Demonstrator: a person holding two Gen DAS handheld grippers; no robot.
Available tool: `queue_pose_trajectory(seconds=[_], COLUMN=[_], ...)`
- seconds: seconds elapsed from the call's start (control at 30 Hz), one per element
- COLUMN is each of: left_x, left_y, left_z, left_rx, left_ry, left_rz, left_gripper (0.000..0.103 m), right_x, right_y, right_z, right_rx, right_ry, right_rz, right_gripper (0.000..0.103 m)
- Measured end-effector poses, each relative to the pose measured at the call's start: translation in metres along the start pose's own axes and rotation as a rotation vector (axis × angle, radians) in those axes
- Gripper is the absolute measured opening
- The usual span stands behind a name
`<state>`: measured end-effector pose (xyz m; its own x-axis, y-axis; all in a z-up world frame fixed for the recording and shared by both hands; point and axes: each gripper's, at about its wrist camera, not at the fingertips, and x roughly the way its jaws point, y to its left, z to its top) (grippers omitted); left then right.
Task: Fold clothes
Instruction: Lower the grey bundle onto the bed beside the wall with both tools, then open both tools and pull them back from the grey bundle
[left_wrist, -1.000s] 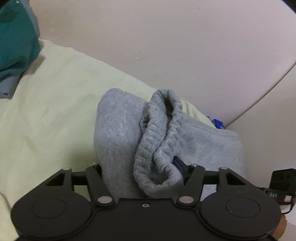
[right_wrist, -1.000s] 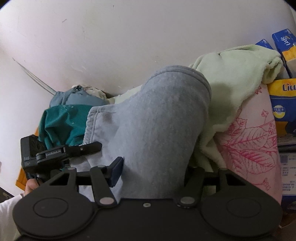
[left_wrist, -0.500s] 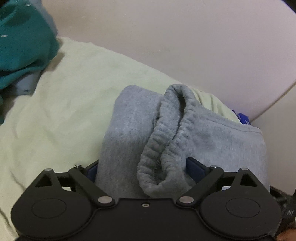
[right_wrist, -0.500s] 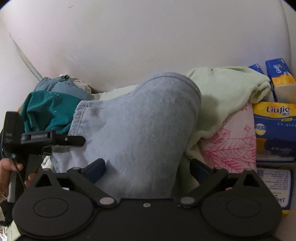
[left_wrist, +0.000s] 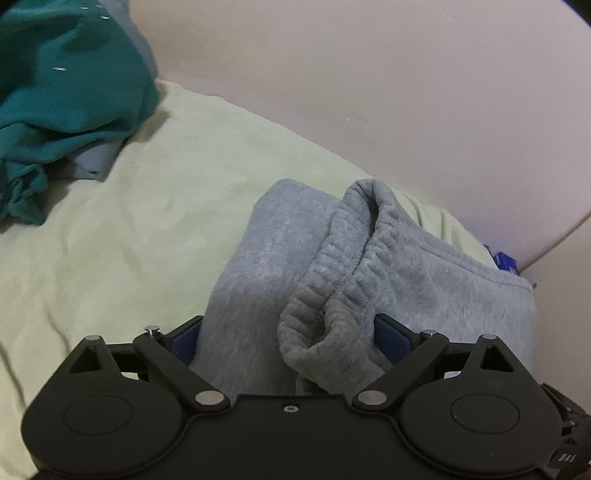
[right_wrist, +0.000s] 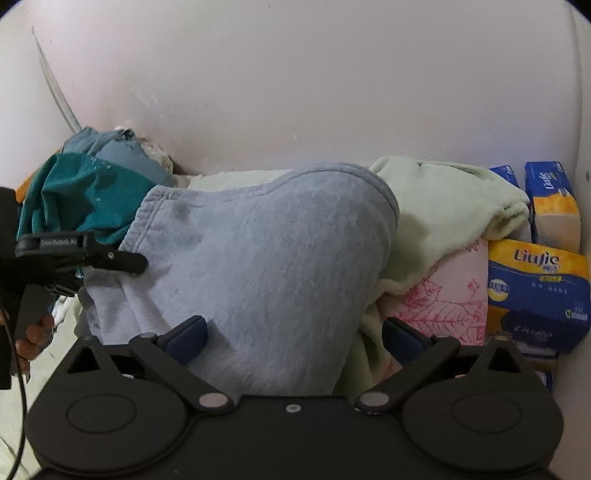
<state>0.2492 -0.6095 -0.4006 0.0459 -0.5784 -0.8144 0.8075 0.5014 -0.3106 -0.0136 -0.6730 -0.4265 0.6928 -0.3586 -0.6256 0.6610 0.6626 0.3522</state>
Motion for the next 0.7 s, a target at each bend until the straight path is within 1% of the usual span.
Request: queue_pose_trajectory(seconds=[0.1,0.13,0.23,0.3,0.37,0.4,0.43,0.57,0.63,0.67,0.7], left_x=[-0.013,-0.016,-0.040,-0.065,-0.076,-0.092,-0.095,-0.150,-0.195,-0.212,-0.229], left_y=[0.000,0.000,0.004,0.009,0.011,0.015,0.015,0.019,0.030,0.033,0.036], left_z=[0.001,0.001,-0.002,-0.011,-0.018,-0.029,-0.030,-0.064,-0.089,-0.098,-0.108], left_rx=[-0.028,-0.032,-0.081,-0.108,-0.119,-0.142,-0.145,-0.162,-0.187,-0.195,-0.204], left_ry=[0.012,0.010,-0.026,-0.075,-0.081,-0.079,-0.079,-0.094,-0.099,-0.103,-0.110], left_rz=[0.048,0.051,0.083,0.120,0.129,0.129,0.130,0.164,0.177,0.185,0.193], left_gripper=[0.100,0.100,0.102,0.103,0.103,0.103,0.103,0.103,0.103,0.103,0.103], right_x=[-0.004,-0.006,-0.012,-0.023,-0.030,-0.035,-0.042,-0.072,-0.089,-0.105,-0.111], right_y=[0.003,0.005,0.012,0.021,0.028,0.035,0.042,0.079,0.101,0.120,0.127], right_z=[0.003,0.004,0.006,0.006,0.005,0.004,0.002,-0.005,-0.009,-0.013,-0.014], right_rx=[-0.021,-0.032,-0.077,-0.120,-0.140,-0.156,-0.175,-0.255,-0.286,-0.302,-0.305], right_ry=[0.015,0.022,0.014,0.003,0.006,0.009,0.009,0.007,0.011,0.017,0.020], right_rz=[-0.004,-0.003,-0.006,-0.023,-0.028,-0.030,-0.022,0.013,0.051,0.093,0.110], right_gripper=[0.102,0.102,0.102,0.102,0.102,0.102,0.102,0.102,0.102,0.102,0.102])
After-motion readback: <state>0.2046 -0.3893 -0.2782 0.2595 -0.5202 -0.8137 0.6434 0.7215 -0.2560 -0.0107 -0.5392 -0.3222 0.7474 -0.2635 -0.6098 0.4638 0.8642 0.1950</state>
